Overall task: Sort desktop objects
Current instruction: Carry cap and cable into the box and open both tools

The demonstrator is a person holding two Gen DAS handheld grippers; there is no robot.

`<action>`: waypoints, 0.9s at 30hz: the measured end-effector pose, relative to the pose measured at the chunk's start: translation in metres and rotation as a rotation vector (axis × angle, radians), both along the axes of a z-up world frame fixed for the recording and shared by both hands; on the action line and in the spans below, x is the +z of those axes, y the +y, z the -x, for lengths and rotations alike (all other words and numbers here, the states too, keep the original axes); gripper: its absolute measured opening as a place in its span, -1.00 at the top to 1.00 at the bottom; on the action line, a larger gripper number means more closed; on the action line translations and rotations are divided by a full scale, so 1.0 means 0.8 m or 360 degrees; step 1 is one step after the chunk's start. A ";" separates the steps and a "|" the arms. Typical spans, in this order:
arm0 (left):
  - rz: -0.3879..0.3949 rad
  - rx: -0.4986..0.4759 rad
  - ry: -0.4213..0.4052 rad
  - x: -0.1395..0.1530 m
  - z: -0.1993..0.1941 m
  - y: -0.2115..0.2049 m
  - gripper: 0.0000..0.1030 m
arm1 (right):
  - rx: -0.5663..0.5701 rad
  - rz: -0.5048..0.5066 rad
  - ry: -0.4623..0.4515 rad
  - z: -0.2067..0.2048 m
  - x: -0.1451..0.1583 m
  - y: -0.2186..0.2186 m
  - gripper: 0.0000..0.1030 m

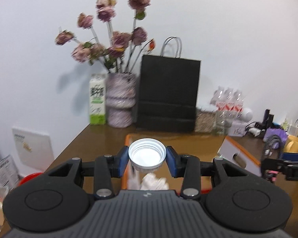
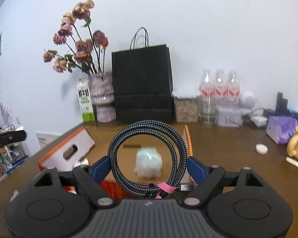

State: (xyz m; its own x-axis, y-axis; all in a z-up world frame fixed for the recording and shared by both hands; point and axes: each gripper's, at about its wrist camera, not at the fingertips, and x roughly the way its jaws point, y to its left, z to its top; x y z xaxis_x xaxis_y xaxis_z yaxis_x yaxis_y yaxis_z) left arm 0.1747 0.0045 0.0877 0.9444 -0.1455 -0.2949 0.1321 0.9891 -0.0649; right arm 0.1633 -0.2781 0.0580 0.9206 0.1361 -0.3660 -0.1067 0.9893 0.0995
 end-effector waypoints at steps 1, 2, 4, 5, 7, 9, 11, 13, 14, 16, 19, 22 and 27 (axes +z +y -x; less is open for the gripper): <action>0.0006 -0.0012 -0.0005 0.004 -0.007 -0.004 0.21 | 0.0004 0.0001 -0.0010 -0.007 0.005 0.003 -0.61; 0.0006 -0.0023 -0.0011 0.008 -0.016 -0.010 0.21 | 0.0006 0.0004 -0.0019 -0.015 0.009 0.007 -0.61; -0.0001 -0.0030 -0.0018 0.013 -0.031 -0.018 0.21 | 0.0009 0.0013 -0.0024 -0.033 0.016 0.014 -0.61; -0.0002 -0.0036 -0.0018 0.014 -0.040 -0.022 0.21 | 0.0008 0.0019 -0.0023 -0.044 0.018 0.017 -0.61; 0.0003 -0.0038 -0.0017 0.014 -0.056 -0.028 0.21 | -0.0008 0.0023 -0.0014 -0.065 0.018 0.023 -0.61; 0.0001 -0.0032 -0.0006 0.013 -0.074 -0.032 0.21 | -0.0023 0.0021 0.0010 -0.087 0.015 0.026 -0.61; 0.0003 -0.0027 0.0022 0.009 -0.093 -0.036 0.21 | -0.0038 0.0027 0.0044 -0.107 0.008 0.028 -0.61; -0.0004 -0.0020 0.0060 0.002 -0.114 -0.039 0.21 | -0.0053 0.0042 0.0093 -0.126 -0.003 0.029 -0.61; -0.0003 -0.0016 0.0086 -0.002 -0.124 -0.041 0.21 | -0.0058 0.0046 0.0129 -0.136 -0.010 0.030 -0.61; 0.0016 -0.0006 0.0136 -0.015 -0.141 -0.041 0.21 | -0.0069 0.0048 0.0202 -0.153 -0.024 0.029 -0.61; 0.0000 0.0021 0.0230 -0.039 -0.161 -0.044 0.21 | -0.0063 0.0047 0.0268 -0.170 -0.045 0.027 -0.61; -0.0023 0.0042 0.0312 -0.056 -0.174 -0.043 0.21 | -0.0064 0.0075 0.0302 -0.178 -0.059 0.028 -0.61; -0.0076 0.0037 0.0332 -0.065 -0.176 -0.049 0.21 | -0.0069 0.0077 0.0323 -0.181 -0.068 0.028 -0.61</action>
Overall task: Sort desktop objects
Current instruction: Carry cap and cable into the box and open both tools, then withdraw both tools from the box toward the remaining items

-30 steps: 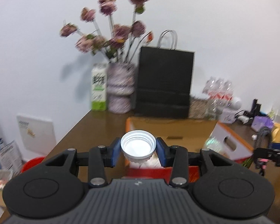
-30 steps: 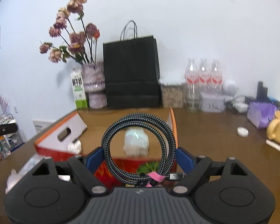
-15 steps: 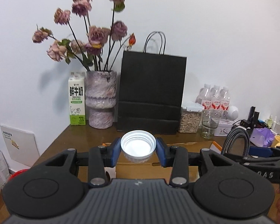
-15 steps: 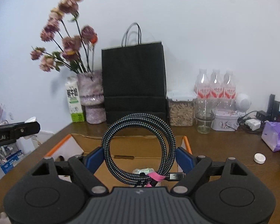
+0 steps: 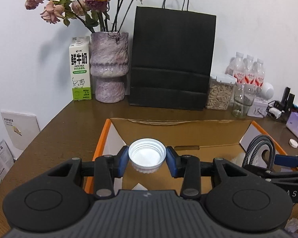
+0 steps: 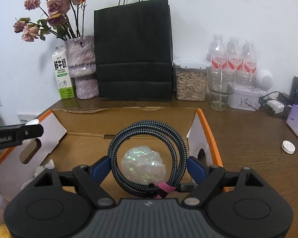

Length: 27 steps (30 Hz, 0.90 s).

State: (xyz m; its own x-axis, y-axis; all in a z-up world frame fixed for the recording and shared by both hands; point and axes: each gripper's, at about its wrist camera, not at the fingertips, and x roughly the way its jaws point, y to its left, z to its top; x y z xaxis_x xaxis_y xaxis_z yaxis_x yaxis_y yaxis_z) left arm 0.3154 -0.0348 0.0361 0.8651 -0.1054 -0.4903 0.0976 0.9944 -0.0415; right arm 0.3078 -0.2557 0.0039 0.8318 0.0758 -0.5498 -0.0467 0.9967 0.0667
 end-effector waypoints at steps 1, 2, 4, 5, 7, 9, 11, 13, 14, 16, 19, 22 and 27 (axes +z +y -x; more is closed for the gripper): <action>-0.0010 -0.0001 -0.0003 -0.001 0.001 -0.002 0.21 | -0.0003 -0.0001 -0.0004 0.000 0.000 0.000 -0.61; -0.0024 -0.0003 -0.0008 -0.001 0.003 -0.004 0.20 | -0.0005 0.0000 -0.0008 0.001 0.000 0.000 -0.62; -0.0054 -0.0003 -0.0021 0.000 0.006 -0.007 -0.06 | 0.0000 0.0004 -0.0005 0.002 -0.001 0.000 -0.64; -0.0068 0.0001 -0.0034 0.002 0.008 -0.009 -0.39 | 0.0000 0.0006 -0.0008 0.004 -0.001 0.000 -0.65; -0.0105 0.0017 -0.0079 0.005 0.013 -0.013 -0.82 | -0.0010 0.0011 -0.0027 0.008 0.001 0.000 -0.86; -0.0143 0.0037 -0.0128 0.007 0.019 -0.016 -1.00 | -0.0023 0.0010 -0.0062 0.014 0.006 -0.001 -1.00; -0.0160 0.0045 -0.0145 0.009 0.023 -0.017 -1.00 | -0.0036 0.0002 -0.0090 0.021 0.011 -0.003 -1.00; -0.0152 0.0050 -0.0145 0.010 0.025 -0.017 -1.00 | -0.0030 -0.0019 -0.0111 0.027 0.016 -0.005 -1.00; -0.0152 0.0052 -0.0145 0.010 0.025 -0.017 -1.00 | -0.0026 -0.0027 -0.0119 0.029 0.018 -0.006 -1.00; -0.0152 0.0061 -0.0146 0.009 0.026 -0.016 -1.00 | -0.0021 -0.0030 -0.0132 0.032 0.021 -0.006 -1.00; -0.0147 0.0061 -0.0149 0.010 0.028 -0.015 -1.00 | -0.0016 -0.0027 -0.0142 0.035 0.024 -0.005 -1.00; -0.0144 0.0055 -0.0154 0.010 0.029 -0.015 -1.00 | -0.0008 -0.0020 -0.0146 0.037 0.026 -0.004 -1.00; -0.0142 0.0050 -0.0173 0.015 0.032 -0.015 -1.00 | 0.0005 -0.0003 -0.0174 0.043 0.032 0.001 -1.00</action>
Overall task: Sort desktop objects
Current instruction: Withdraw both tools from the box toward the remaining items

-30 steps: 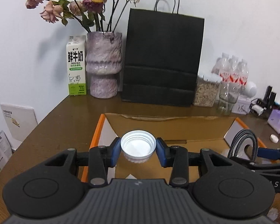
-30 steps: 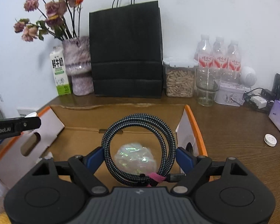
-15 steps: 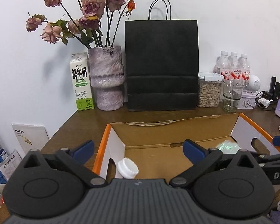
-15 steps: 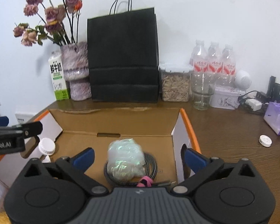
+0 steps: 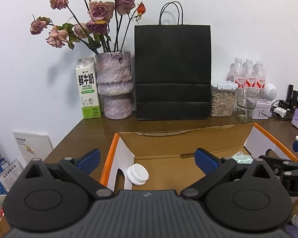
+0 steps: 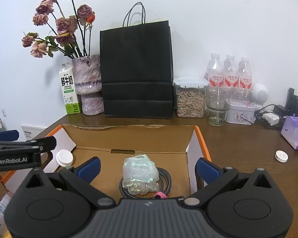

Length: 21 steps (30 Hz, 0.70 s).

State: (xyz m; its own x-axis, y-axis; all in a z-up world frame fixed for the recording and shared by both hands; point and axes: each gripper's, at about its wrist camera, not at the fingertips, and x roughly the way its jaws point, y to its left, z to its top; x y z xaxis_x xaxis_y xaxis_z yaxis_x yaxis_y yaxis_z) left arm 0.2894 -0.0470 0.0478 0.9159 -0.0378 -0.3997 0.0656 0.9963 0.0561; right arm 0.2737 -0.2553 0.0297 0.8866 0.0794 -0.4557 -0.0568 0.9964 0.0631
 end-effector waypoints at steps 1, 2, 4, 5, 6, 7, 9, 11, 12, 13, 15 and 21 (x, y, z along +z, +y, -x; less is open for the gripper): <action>0.0001 -0.0002 -0.0007 0.002 0.001 0.000 -1.00 | 0.0003 0.0005 -0.0005 0.001 0.001 0.001 -1.00; -0.0001 -0.0001 -0.0015 0.004 0.003 0.000 -1.00 | 0.0005 0.0010 -0.0008 0.002 0.003 0.003 -1.00; 0.0007 0.0003 -0.0035 0.009 0.008 0.001 -1.00 | 0.0011 0.0016 -0.0008 0.005 0.005 0.005 -1.00; 0.0012 -0.0001 -0.0039 0.012 0.010 0.002 -1.00 | 0.0018 0.0020 -0.0009 0.007 0.007 0.007 -1.00; 0.0018 -0.0005 -0.0043 0.015 0.011 0.003 -1.00 | 0.0023 0.0028 -0.0011 0.009 0.009 0.008 -1.00; 0.0024 -0.0009 -0.0052 0.017 0.013 0.003 -1.00 | 0.0026 0.0036 -0.0014 0.011 0.010 0.010 -1.00; 0.0025 -0.0007 -0.0066 0.021 0.018 0.003 -1.00 | 0.0032 0.0053 -0.0021 0.016 0.015 0.013 -1.00; 0.0019 -0.0007 -0.0072 0.024 0.025 0.003 -1.00 | 0.0036 0.0067 -0.0032 0.024 0.020 0.014 -1.00; 0.0016 -0.0011 -0.0074 0.026 0.029 0.003 -1.00 | 0.0036 0.0072 -0.0037 0.028 0.022 0.014 -1.00; 0.0012 -0.0014 -0.0077 0.028 0.033 0.003 -1.00 | 0.0037 0.0077 -0.0043 0.033 0.025 0.014 -1.00; 0.0005 -0.0017 -0.0090 0.032 0.043 0.004 -1.00 | 0.0041 0.0085 -0.0055 0.043 0.030 0.014 -1.00; 0.0025 -0.0011 -0.0122 0.042 0.078 0.010 -1.00 | 0.0059 0.0114 -0.0086 0.083 0.040 0.012 -1.00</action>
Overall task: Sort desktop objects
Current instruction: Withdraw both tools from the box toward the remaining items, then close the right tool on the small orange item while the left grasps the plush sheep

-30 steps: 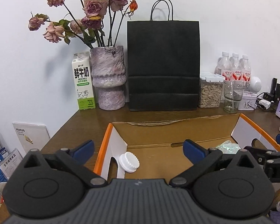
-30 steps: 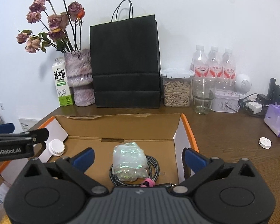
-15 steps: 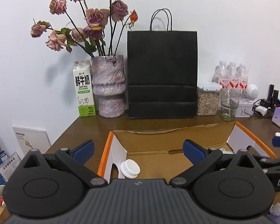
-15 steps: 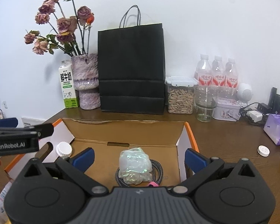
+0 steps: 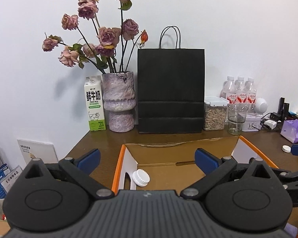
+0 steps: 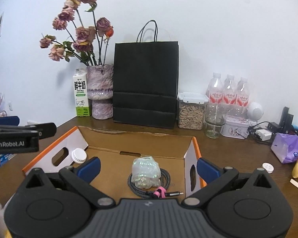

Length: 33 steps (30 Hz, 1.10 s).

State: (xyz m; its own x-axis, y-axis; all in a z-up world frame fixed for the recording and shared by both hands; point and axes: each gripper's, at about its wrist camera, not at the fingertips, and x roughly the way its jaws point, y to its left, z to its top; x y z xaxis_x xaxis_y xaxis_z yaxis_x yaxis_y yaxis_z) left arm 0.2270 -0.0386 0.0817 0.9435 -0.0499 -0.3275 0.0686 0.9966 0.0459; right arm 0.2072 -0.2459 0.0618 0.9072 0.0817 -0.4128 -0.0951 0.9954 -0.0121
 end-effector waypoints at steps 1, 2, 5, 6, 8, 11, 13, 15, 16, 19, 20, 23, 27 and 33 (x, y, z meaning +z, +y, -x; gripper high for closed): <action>-0.0007 -0.0005 -0.0003 0.000 0.007 0.001 -1.00 | 0.0003 0.0005 -0.0005 0.008 0.001 -0.001 -1.00; -0.0013 -0.0010 -0.0008 0.001 0.014 0.001 -1.00 | 0.0006 0.0012 -0.0009 0.017 0.002 -0.001 -1.00; -0.0018 -0.0021 -0.0021 0.001 0.037 0.004 -1.00 | 0.0034 0.0047 -0.0008 0.043 0.002 -0.002 -1.00; -0.0020 -0.0027 -0.0024 0.001 0.044 0.005 -1.00 | 0.0046 0.0063 -0.0006 0.051 0.001 -0.002 -1.00; -0.0034 -0.0033 -0.0033 0.000 0.060 0.007 -1.00 | 0.0056 0.0087 -0.0003 0.068 -0.002 -0.004 -1.00; -0.0059 -0.0036 -0.0048 -0.003 0.082 0.011 -1.00 | 0.0068 0.0101 0.0002 0.094 -0.008 -0.009 -1.00; -0.0063 -0.0046 -0.0046 -0.007 0.096 0.014 -1.00 | 0.0073 0.0101 0.0013 0.111 -0.014 -0.012 -1.00; -0.0067 -0.0052 -0.0042 -0.011 0.109 0.018 -1.00 | 0.0076 0.0098 0.0033 0.127 -0.022 -0.017 -1.00; -0.0070 -0.0055 -0.0040 -0.014 0.115 0.020 -1.00 | 0.0076 0.0096 0.0042 0.134 -0.026 -0.019 -1.00; -0.0064 -0.0046 -0.0022 -0.023 0.131 0.027 -1.00 | 0.0066 0.0090 0.0069 0.156 -0.039 -0.025 -1.00; -0.0052 -0.0034 -0.0022 -0.027 0.137 0.030 -1.00 | 0.0057 0.0087 0.0079 0.163 -0.043 -0.028 -1.00; -0.0013 -0.0011 0.0018 -0.044 0.152 0.039 -1.00 | 0.0021 0.0086 0.0127 0.178 -0.062 -0.036 -1.00; 0.0020 0.0026 0.0094 -0.064 0.161 0.048 -1.00 | -0.0024 0.0100 0.0189 0.193 -0.087 -0.047 -1.00; 0.0044 0.0083 0.0098 -0.077 0.177 0.058 -1.00 | -0.0079 0.0082 0.0265 0.204 -0.112 -0.070 -0.99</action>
State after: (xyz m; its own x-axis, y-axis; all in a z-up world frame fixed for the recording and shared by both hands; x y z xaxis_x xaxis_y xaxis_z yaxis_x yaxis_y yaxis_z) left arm 0.0856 0.0081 0.0200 0.9233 -0.0112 -0.3840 0.0186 0.9997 0.0156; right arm 0.0438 -0.3020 -0.0280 0.8283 0.0134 -0.5602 -0.0508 0.9974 -0.0514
